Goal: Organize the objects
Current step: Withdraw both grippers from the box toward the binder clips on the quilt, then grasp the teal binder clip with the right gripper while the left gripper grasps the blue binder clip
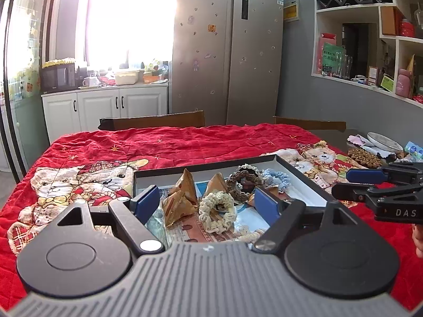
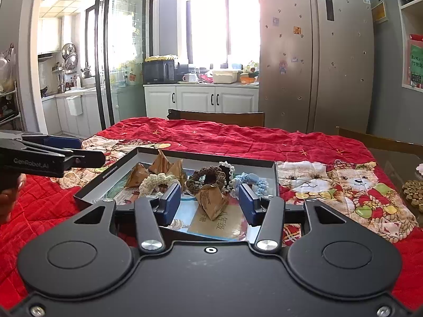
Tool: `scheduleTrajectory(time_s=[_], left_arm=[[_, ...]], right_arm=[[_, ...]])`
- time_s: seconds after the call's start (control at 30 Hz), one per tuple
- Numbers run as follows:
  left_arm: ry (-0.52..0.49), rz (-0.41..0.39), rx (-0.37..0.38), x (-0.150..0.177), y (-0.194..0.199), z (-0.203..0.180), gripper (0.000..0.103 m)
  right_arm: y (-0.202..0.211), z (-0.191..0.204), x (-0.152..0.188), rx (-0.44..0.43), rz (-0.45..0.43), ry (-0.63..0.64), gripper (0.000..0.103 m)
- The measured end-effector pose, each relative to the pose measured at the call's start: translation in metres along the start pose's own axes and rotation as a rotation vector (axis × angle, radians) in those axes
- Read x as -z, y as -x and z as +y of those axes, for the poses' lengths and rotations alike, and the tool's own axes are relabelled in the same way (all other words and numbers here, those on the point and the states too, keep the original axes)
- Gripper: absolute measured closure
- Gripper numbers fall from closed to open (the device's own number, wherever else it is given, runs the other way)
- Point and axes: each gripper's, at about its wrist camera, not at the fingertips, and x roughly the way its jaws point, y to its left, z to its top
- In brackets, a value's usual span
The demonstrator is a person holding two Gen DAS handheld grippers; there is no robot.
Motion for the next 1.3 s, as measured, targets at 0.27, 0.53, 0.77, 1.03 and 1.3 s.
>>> scheduleTrajectory(time_s=[0.27,0.53,0.77,1.03,1.3], left_arm=[[-0.012,0.013,0.003,0.01,0.013,0.002,0.016],[-0.023,0.052,0.01,0.025,0.017,0.002,0.015],[-0.033,0.091,0.039,0.038,0.017,0.002,0.015],[-0.033,0.16,0.077,0.061,0.011,0.006,0.014],[-0.055,0.199,0.135,0.077,0.008,0.005,0.014]], right_arm=[[0.012,-0.008,0.011,0.009,0.024,-0.007,0.055],[0.016,-0.015,0.026,0.016,0.061,-0.007,0.054],[0.016,-0.022,0.04,0.009,0.091,-0.008,0.051],[0.005,-0.023,0.056,-0.023,0.132,0.014,0.05],[-0.01,-0.009,0.07,-0.063,0.159,0.055,0.039]])
